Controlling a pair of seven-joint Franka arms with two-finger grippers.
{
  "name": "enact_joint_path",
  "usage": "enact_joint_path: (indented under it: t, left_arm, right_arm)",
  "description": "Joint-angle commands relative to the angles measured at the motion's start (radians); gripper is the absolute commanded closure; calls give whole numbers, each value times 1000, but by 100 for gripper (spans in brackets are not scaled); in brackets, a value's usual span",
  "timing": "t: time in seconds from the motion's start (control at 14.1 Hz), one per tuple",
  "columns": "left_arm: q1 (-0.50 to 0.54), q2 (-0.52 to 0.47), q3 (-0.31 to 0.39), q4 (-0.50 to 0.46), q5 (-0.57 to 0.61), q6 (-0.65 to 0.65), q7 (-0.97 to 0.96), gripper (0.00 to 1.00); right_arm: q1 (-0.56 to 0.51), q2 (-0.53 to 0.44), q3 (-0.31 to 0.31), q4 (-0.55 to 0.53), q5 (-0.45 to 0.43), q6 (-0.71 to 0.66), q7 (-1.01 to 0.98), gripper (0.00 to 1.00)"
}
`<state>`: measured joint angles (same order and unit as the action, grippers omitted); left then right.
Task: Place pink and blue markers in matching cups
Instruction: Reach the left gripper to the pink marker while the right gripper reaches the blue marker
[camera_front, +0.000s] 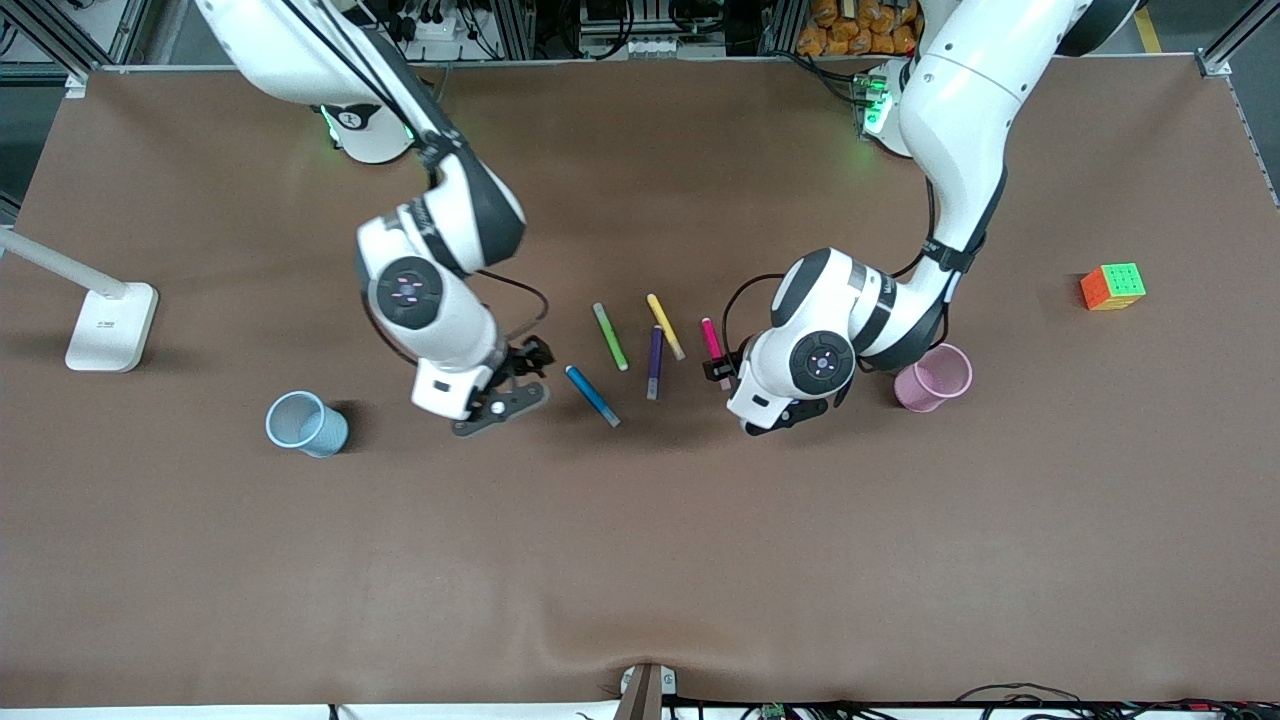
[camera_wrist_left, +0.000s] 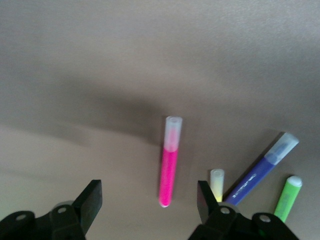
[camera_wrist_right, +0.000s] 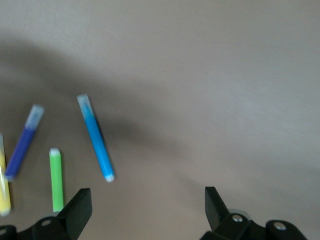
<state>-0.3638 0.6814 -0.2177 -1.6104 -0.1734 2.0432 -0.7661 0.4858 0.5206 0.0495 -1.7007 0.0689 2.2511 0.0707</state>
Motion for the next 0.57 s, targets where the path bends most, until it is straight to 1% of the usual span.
enact_joint_path:
  t: [0.0, 0.14, 0.28, 0.5]
  left_arm:
    - [-18, 24, 4, 10, -27, 31, -12, 22]
    - [-29, 36, 4, 10, -29, 34, -13, 28]
    - [-35, 43, 4, 1, -29, 51, -12, 38]
    - [-40, 69, 4, 1, -29, 121, -12, 42]
  right_arm:
    - [40, 77, -8, 19, 0, 103, 58, 0]
    - [65, 116, -8, 24, -6, 168, 78, 0]
    - [83, 150, -10, 35, -11, 228, 98, 0]
    - [102, 189, -10, 53, -11, 272, 127, 0]
